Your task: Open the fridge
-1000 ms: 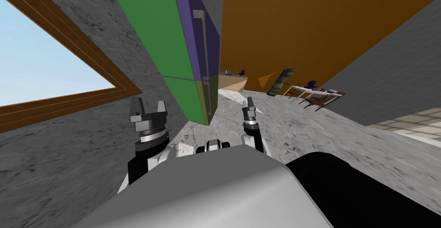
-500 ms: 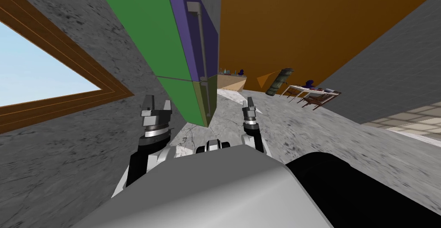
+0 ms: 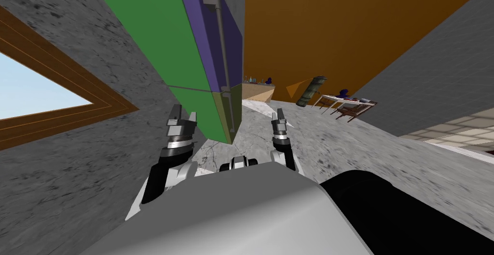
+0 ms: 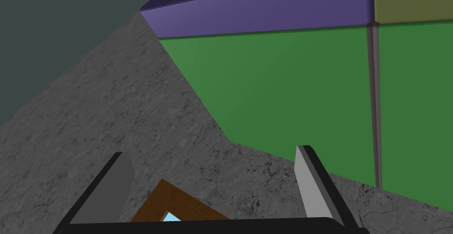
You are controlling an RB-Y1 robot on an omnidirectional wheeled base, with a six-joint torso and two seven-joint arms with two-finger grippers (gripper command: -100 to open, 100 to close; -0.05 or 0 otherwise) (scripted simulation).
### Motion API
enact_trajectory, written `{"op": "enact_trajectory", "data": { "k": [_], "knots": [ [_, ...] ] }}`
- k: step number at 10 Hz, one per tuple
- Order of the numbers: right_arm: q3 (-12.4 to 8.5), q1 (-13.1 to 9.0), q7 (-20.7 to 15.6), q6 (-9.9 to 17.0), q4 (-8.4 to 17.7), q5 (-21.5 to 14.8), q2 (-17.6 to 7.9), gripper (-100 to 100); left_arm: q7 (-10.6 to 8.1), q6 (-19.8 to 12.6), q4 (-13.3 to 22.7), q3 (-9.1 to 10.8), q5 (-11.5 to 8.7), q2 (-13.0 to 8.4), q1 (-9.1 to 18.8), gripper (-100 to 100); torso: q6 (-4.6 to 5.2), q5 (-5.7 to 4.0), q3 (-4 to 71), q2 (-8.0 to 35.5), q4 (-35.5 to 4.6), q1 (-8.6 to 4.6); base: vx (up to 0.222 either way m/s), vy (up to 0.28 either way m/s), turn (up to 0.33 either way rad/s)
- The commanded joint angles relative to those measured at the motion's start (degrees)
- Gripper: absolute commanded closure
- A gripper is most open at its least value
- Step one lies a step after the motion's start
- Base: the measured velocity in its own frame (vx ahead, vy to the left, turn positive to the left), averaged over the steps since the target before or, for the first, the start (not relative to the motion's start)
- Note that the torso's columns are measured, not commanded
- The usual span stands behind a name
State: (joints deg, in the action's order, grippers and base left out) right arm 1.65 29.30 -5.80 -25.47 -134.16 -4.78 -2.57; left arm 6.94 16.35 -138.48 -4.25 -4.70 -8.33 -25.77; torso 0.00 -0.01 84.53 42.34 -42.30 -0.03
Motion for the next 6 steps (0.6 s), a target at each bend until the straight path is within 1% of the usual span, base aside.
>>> {"op": "enact_trajectory", "data": {
  "k": [1,3,6],
  "knots": [
    [0.00,0.00,0.00,0.00,0.00,0.00,0.00,0,-0.36,-3.13,-0.36,-0.01,0.09,-0.09,0.84,-100,0.00,0.01,0.04,-0.06,0.02,0.03,0.054,-0.006,-0.018],
    [0.00,0.00,0.00,0.00,0.00,0.00,0.00,0,-0.68,-6.77,-0.96,-0.21,0.29,0.03,1.87,-100,0.00,0.01,0.00,-0.01,0.00,0.05,0.063,-0.008,-0.046],
    [0.00,0.00,0.00,0.00,0.00,0.00,0.00,0,-1.11,-11.74,-1.68,-0.48,0.58,0.17,3.26,-100,-0.01,0.01,0.07,-0.10,0.04,0.02,0.088,-0.009,-0.046]
  ]
}}
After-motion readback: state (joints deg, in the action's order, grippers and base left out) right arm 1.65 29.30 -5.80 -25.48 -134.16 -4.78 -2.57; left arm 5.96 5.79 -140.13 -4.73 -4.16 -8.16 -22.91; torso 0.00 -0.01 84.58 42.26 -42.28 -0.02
